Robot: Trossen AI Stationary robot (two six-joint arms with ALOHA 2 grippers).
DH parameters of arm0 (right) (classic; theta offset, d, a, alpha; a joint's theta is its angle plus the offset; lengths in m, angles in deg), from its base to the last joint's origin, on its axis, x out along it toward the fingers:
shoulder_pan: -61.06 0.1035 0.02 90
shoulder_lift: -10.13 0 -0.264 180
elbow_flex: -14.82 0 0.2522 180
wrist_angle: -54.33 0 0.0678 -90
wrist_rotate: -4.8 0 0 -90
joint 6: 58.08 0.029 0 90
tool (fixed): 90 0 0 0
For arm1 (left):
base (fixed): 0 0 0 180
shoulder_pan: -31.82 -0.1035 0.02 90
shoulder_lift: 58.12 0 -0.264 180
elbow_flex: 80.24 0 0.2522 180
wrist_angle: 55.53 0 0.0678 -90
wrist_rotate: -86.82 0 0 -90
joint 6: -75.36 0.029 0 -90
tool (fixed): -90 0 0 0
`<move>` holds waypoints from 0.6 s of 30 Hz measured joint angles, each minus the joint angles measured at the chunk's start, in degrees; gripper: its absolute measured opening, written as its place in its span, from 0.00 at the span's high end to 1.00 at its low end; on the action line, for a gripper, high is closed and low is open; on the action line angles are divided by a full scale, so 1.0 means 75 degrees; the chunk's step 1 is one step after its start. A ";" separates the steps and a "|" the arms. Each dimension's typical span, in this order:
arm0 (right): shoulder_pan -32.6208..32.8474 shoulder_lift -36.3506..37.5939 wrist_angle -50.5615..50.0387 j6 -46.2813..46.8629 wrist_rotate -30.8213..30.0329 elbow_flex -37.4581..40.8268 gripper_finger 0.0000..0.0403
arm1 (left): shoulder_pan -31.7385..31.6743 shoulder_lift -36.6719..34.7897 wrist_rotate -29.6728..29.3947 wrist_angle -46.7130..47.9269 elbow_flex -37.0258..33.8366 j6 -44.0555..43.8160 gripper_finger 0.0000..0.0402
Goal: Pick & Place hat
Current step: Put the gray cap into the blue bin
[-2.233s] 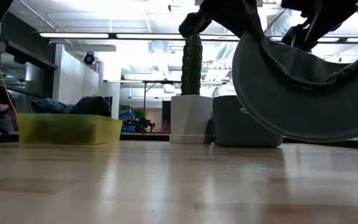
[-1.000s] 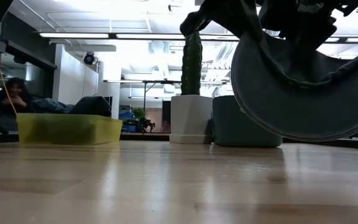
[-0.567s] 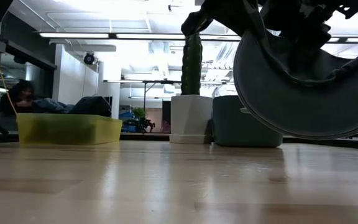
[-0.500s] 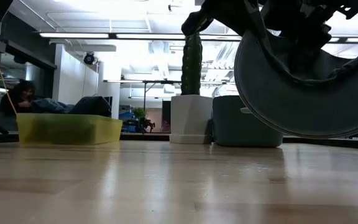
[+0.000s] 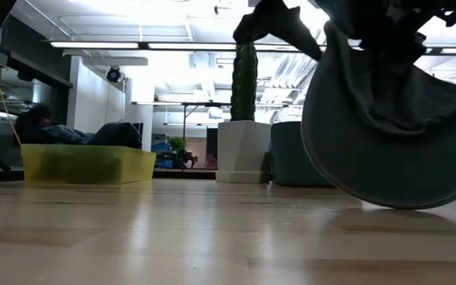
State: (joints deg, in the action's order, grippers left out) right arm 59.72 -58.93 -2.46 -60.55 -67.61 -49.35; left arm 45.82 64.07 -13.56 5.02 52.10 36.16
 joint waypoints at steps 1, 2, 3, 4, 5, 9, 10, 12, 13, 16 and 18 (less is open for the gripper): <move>0.0000 0.0000 -0.0071 0.0001 -0.0054 0.0000 1.00 | -0.0024 0.0000 0.0153 0.0075 0.0000 -0.0006 0.53; 0.0003 0.0000 -0.0151 0.0002 -0.0111 0.0000 1.00 | -0.0035 0.0000 0.0345 0.0184 0.0000 -0.0061 0.50; 0.0000 0.0000 -0.0233 0.0004 -0.0158 0.0000 1.00 | -0.0068 -0.0038 0.0474 0.0349 -0.0004 -0.0186 0.48; 0.0000 0.0000 -0.0308 0.0007 -0.0197 0.0000 1.00 | -0.0072 -0.0118 0.0518 0.0621 -0.0015 -0.0352 0.46; 0.0003 0.0000 -0.0364 0.0005 -0.0263 0.0000 1.00 | -0.0066 -0.0229 0.0508 0.0884 -0.0017 -0.0510 0.45; 0.0086 0.0089 -0.0505 0.0039 -0.0489 0.0000 1.00 | 0.0008 -0.0683 -0.0187 0.1862 0.0000 -0.0919 0.44; 0.0115 0.0144 -0.0510 0.0101 -0.0525 0.0000 1.00 | 0.0044 -0.0745 -0.0522 0.2124 0.0000 -0.1022 0.44; 0.0152 0.0246 -0.0522 0.0175 -0.0600 0.0000 1.00 | 0.0101 -0.0773 -0.0986 0.2389 0.0006 -0.1208 0.44; 0.0176 0.0290 -0.0559 0.0237 -0.0665 -0.0010 1.00 | 0.0153 -0.0803 -0.1148 0.2684 -0.0008 -0.1246 0.44; 0.0273 0.0418 -0.0862 0.0328 -0.1032 -0.0203 1.00 | 0.0207 -0.0935 -0.1300 0.2995 -0.0027 -0.1289 0.44; 0.0345 0.0446 -0.1203 0.0330 -0.1267 -0.0462 1.00 | 0.0207 -0.0958 -0.1284 0.3179 -0.0089 -0.1356 0.44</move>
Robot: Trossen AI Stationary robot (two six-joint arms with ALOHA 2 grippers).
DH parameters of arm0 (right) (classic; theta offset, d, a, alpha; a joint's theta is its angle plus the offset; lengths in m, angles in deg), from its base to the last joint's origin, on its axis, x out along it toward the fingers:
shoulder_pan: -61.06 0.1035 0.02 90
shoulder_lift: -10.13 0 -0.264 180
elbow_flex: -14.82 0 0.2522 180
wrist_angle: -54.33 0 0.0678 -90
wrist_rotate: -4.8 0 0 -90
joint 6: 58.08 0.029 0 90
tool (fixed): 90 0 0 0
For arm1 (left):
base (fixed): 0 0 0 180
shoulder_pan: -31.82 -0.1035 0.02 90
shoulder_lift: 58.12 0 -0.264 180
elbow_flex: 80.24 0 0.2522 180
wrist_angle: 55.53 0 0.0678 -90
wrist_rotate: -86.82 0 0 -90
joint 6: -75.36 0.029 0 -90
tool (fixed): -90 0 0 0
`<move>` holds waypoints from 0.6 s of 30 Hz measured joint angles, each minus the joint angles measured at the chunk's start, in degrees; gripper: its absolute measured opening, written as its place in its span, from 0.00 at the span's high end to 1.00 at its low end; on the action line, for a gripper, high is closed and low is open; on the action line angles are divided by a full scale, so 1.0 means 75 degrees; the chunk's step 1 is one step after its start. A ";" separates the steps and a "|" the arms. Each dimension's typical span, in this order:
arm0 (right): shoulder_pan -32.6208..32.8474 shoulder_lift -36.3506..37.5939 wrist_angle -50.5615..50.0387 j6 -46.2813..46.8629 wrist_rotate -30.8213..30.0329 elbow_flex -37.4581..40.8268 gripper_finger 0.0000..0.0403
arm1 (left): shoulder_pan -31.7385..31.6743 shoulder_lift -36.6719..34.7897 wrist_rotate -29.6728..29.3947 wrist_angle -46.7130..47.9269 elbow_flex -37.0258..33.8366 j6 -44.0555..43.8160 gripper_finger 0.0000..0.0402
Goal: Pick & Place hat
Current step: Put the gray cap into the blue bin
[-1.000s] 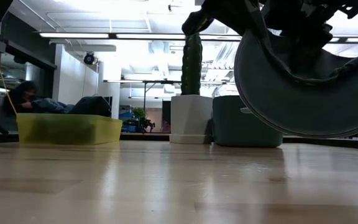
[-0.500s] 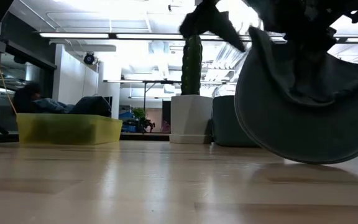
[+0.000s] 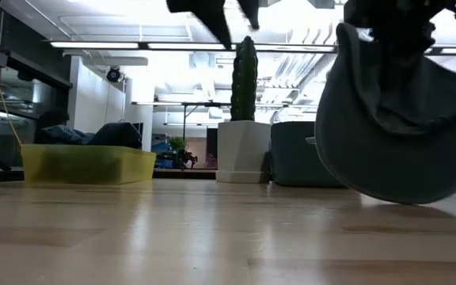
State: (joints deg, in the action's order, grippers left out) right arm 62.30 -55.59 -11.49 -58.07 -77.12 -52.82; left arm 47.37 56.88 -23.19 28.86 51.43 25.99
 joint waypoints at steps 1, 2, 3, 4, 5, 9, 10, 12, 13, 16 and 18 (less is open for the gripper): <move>0.0038 0.0000 -0.0197 0.0003 -0.0129 -0.0153 1.00 | -0.0003 0.0028 0.0005 0.0073 -0.0047 -0.0003 0.44; 0.0084 0.0000 -0.0356 0.0006 -0.0241 -0.0313 1.00 | -0.0003 0.0056 0.0008 0.0085 -0.0110 -0.0003 0.44; 0.0126 0.0000 -0.0491 0.0005 -0.0319 -0.0480 1.00 | -0.0008 0.0075 0.0006 0.0092 -0.0171 -0.0003 0.44; 0.0168 0.0000 -0.0610 0.0007 -0.0413 -0.0659 1.00 | -0.0023 0.0070 0.0003 0.0084 -0.0239 -0.0003 0.44; 0.0217 0.0000 -0.0761 0.0024 -0.0549 -0.0852 1.00 | -0.0023 0.0043 -0.0004 0.0045 -0.0325 -0.0012 0.44; 0.0368 -0.0020 -0.1473 0.0196 -0.1109 -0.1692 1.00 | -0.0023 0.0046 -0.0038 0.0040 -0.0662 -0.0089 0.44; 0.0397 -0.0020 -0.1640 0.0233 -0.1192 -0.1905 1.00 | -0.0023 0.0046 -0.0041 0.0035 -0.0739 -0.0127 0.44; 0.0416 -0.0023 -0.1919 0.0382 -0.1407 -0.2308 1.00 | -0.0020 -0.0016 -0.0060 0.0019 -0.0938 -0.0228 0.44; 0.0416 -0.0023 -0.2071 0.0462 -0.1526 -0.2508 1.00 | -0.0017 -0.0087 -0.0074 -0.0008 -0.1085 -0.0260 0.44; 0.0416 -0.0023 -0.2503 0.0594 -0.1930 -0.3068 1.00 | -0.0020 -0.0315 -0.0099 -0.0494 -0.1547 -0.0304 0.44; 0.0416 -0.0023 -0.2717 0.0579 -0.2272 -0.3389 1.00 | -0.0020 -0.0563 -0.0189 -0.0634 -0.1953 -0.0317 0.44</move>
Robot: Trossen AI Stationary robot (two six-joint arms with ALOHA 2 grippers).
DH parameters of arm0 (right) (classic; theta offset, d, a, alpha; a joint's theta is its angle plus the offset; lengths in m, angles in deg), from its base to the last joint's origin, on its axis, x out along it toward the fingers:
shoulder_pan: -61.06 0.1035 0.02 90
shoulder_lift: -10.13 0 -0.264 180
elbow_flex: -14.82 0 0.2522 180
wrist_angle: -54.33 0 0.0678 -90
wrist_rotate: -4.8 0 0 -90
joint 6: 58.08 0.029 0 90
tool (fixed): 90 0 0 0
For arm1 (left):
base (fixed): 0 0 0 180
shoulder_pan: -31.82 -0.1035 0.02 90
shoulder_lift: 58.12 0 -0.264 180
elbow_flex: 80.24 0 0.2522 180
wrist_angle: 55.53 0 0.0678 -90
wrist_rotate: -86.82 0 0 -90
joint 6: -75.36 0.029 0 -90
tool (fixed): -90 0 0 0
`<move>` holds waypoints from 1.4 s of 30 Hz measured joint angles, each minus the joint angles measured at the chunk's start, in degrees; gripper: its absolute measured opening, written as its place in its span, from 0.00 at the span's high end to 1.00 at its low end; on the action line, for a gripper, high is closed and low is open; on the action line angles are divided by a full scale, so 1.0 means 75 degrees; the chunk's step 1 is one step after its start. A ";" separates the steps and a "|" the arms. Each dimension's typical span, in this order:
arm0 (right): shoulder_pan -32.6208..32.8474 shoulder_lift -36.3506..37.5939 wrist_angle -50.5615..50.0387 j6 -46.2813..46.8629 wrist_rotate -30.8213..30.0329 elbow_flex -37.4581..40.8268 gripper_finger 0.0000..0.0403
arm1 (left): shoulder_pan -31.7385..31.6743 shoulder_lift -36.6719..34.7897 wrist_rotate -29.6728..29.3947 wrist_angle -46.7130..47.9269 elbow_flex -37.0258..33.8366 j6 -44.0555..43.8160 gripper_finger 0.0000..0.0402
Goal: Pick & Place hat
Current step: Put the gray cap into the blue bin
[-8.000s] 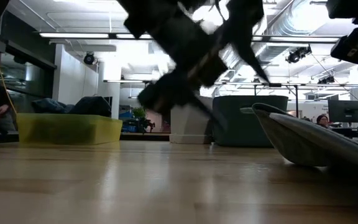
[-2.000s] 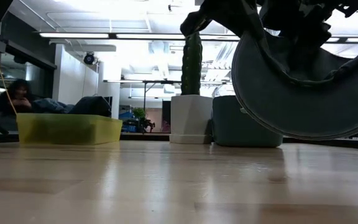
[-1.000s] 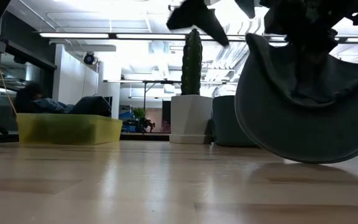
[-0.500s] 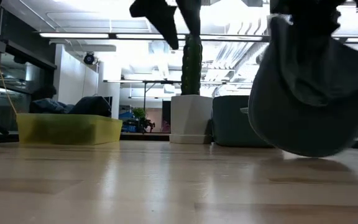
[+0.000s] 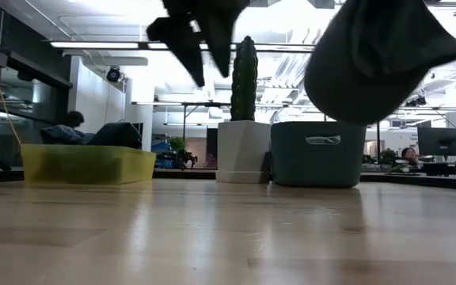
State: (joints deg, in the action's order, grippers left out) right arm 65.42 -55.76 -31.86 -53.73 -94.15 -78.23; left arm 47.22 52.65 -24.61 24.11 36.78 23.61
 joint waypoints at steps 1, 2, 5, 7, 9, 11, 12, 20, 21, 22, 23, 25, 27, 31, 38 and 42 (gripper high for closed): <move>-0.0007 0.0000 -0.0087 -0.0013 -0.0149 -0.0151 1.00 | -0.0002 -0.0153 0.0001 -0.0134 -0.0192 -0.0002 0.44; -0.0036 0.0000 -0.0159 -0.0023 -0.0282 -0.0281 1.00 | -0.0015 -0.0317 -0.0025 -0.0418 -0.0396 -0.0004 0.44; -0.0177 -0.0057 -0.0305 -0.0108 -0.0611 -0.0608 1.00 | -0.0062 -0.0891 -0.0022 -0.1001 -0.1235 -0.0003 0.44; -0.0283 -0.0168 -0.0387 -0.0151 -0.0804 -0.0767 1.00 | -0.0135 -0.1231 -0.0026 -0.1681 -0.1822 -0.0002 0.44; -0.0389 -0.0336 -0.0492 -0.0312 -0.1018 -0.0902 1.00 | -0.0175 -0.1616 0.0016 -0.2343 -0.2486 0.0005 0.44; -0.0503 -0.0559 -0.0593 -0.0440 -0.1196 -0.1039 1.00 | -0.0221 -0.2052 0.0054 -0.3048 -0.3154 0.0089 0.44; -0.0564 -0.0685 -0.0668 -0.0501 -0.1293 -0.1121 1.00 | -0.0244 -0.2236 0.0104 -0.3479 -0.3450 0.0111 0.44; -0.1030 -0.1767 -0.1347 -0.0789 -0.2019 -0.2038 1.00 | -0.0631 -0.3511 0.0457 -0.5676 -0.5735 0.0082 0.44; -0.1104 -0.1907 -0.1414 -0.0824 -0.2130 -0.2178 1.00 | -0.0695 -0.3691 0.0529 -0.5961 -0.6035 0.0081 0.44; -0.1171 -0.2042 -0.1502 -0.0860 -0.2234 -0.2334 1.00 | -0.0759 -0.3861 0.0597 -0.6256 -0.6329 0.0088 0.44; -0.1237 -0.2152 -0.1581 -0.0891 -0.2363 -0.2484 1.00 | -0.0837 -0.3990 0.0666 -0.6686 -0.6590 0.0126 0.44; -0.1371 -0.2418 -0.1752 -0.0992 -0.2598 -0.2798 1.00 | -0.1004 -0.4284 0.0893 -0.7512 -0.7109 0.0267 0.44; -0.1499 -0.2624 -0.1863 -0.1094 -0.2857 -0.3103 1.00 | -0.1182 -0.4581 0.1124 -0.8095 -0.7570 0.0438 0.44; -0.1804 -0.3008 -0.1998 -0.1418 -0.3249 -0.3601 1.00 | -0.1624 -0.4945 0.1715 -0.9198 -0.8269 0.0755 0.44; -0.2366 -0.3430 -0.1748 -0.1972 -0.4044 -0.3687 1.00 | -0.2433 -0.5068 0.3059 -1.0712 -0.8830 0.1524 0.44; -0.2747 -0.3577 -0.1622 -0.2088 -0.4150 -0.3597 1.00 | -0.2851 -0.5073 0.3953 -1.1568 -0.8967 0.1895 0.44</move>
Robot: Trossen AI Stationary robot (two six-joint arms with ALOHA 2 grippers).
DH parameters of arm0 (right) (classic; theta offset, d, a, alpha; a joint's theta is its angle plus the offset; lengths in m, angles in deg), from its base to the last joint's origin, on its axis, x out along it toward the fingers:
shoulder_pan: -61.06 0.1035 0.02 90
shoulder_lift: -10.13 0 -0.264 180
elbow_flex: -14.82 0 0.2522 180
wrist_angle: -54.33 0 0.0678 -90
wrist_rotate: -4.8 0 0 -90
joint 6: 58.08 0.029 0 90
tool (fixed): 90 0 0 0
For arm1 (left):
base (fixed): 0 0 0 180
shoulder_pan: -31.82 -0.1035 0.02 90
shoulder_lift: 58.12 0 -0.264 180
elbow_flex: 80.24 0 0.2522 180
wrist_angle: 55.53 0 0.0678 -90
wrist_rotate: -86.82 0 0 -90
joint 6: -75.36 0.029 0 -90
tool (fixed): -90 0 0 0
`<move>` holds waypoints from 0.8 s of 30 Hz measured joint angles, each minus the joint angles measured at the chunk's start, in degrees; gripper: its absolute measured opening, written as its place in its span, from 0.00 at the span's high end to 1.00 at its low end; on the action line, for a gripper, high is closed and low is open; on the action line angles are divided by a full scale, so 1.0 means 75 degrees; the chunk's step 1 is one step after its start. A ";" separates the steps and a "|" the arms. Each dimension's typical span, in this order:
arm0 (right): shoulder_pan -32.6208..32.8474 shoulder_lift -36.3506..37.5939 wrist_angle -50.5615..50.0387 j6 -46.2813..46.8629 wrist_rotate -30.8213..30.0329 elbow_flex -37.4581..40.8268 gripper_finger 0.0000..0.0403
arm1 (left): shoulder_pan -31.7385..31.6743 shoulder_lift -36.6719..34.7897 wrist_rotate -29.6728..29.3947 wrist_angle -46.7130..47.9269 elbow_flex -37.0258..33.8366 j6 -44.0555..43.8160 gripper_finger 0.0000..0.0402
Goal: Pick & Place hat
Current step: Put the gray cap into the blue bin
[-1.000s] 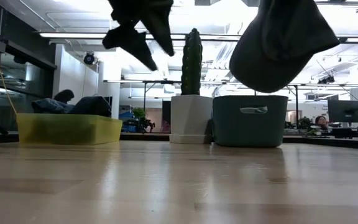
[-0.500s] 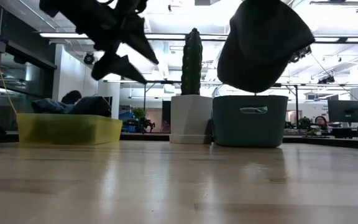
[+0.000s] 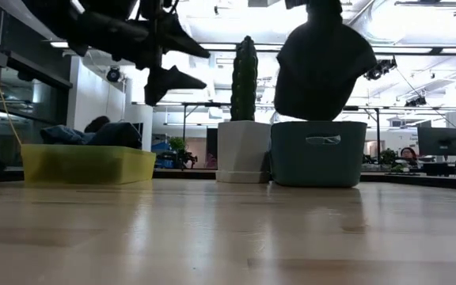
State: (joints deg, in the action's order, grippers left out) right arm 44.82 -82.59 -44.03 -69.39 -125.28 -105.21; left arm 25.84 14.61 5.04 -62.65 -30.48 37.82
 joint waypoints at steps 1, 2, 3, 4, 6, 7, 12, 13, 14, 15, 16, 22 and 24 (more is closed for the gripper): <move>-0.0086 -0.0034 0.0073 -0.0085 -0.0004 0.0029 1.00 | -0.0071 0.0000 0.0091 -0.0017 -0.0023 0.0045 0.44; -0.0146 -0.0067 0.0155 -0.0147 -0.0005 0.0040 1.00 | -0.0179 0.0008 0.0216 0.0014 -0.0042 0.0147 0.44; -0.0225 -0.0074 0.0248 -0.0221 -0.0011 0.0040 1.00 | -0.0281 0.0009 0.0324 0.0046 -0.0046 0.0253 0.44; -0.0303 -0.0076 0.0366 -0.0330 -0.0006 0.0040 1.00 | -0.0358 0.0009 0.0467 0.0036 -0.0046 0.0348 0.44; -0.0421 -0.0128 0.0736 -0.0567 0.0033 0.0040 1.00 | -0.0564 0.0009 0.0723 0.0043 -0.0043 0.0501 0.44; -0.0491 -0.0137 0.0871 -0.0649 0.0068 0.0040 1.00 | -0.0653 0.0009 0.0862 0.0065 -0.0043 0.0580 0.44; -0.0801 -0.0287 0.1082 -0.0819 0.0157 0.0040 1.00 | -0.1053 0.0009 0.1416 -0.0032 -0.0101 0.0788 0.44; -0.0861 -0.0330 0.1073 -0.0841 0.0166 0.0040 1.00 | -0.1117 -0.0021 0.1440 -0.0067 -0.0176 0.0791 0.44; -0.0930 -0.0365 0.1055 -0.0863 0.0168 0.0040 1.00 | -0.1185 -0.0117 0.1441 -0.0067 -0.0278 0.0797 0.44; -0.0997 -0.0403 0.1042 -0.0893 0.0194 0.0040 1.00 | -0.1250 -0.0286 0.1443 -0.0044 -0.0418 0.0795 0.44; -0.1060 -0.0442 0.1045 -0.0906 0.0235 0.0040 1.00 | -0.1313 -0.0456 0.1449 -0.0120 -0.0563 0.0777 0.44; -0.1484 -0.0747 0.1311 -0.1020 0.0640 0.0040 1.00 | -0.1624 -0.1645 0.1370 -0.0883 -0.1593 0.0338 0.44; -0.1619 -0.0867 0.1567 -0.1183 0.0798 0.0042 1.00 | -0.1662 -0.2053 0.1248 -0.0903 -0.1823 0.0244 0.44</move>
State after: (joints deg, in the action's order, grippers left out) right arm 32.68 -89.09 -32.28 -78.26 -119.30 -104.90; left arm 13.37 -0.79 14.40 -69.43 -44.15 39.65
